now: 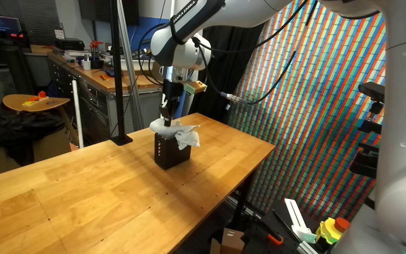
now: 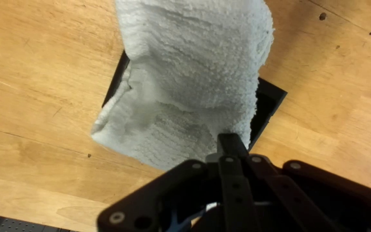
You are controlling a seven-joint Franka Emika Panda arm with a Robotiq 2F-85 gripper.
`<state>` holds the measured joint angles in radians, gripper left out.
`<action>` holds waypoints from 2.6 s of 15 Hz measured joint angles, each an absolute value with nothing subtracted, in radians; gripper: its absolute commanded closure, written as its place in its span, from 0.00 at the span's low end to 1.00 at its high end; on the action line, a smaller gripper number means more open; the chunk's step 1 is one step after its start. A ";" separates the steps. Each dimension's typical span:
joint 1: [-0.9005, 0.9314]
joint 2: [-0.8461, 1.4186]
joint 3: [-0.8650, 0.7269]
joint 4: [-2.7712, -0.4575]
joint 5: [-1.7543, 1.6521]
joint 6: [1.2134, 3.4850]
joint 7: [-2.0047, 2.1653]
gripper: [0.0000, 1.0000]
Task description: Pick up the cloth from the table and put it in the box
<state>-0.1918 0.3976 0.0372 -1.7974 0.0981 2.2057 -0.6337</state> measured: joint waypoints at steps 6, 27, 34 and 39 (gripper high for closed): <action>-0.192 0.429 0.038 -1.797 0.098 2.206 -0.647 1.00; -0.305 0.644 0.060 -1.734 0.240 2.202 -0.789 1.00; -0.309 0.627 0.052 -1.724 0.221 2.176 -0.788 1.00; -0.303 0.551 0.041 -1.724 0.200 2.158 -0.784 1.00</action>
<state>-0.3034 0.5505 0.0413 -1.7242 0.2001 2.1576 -0.7845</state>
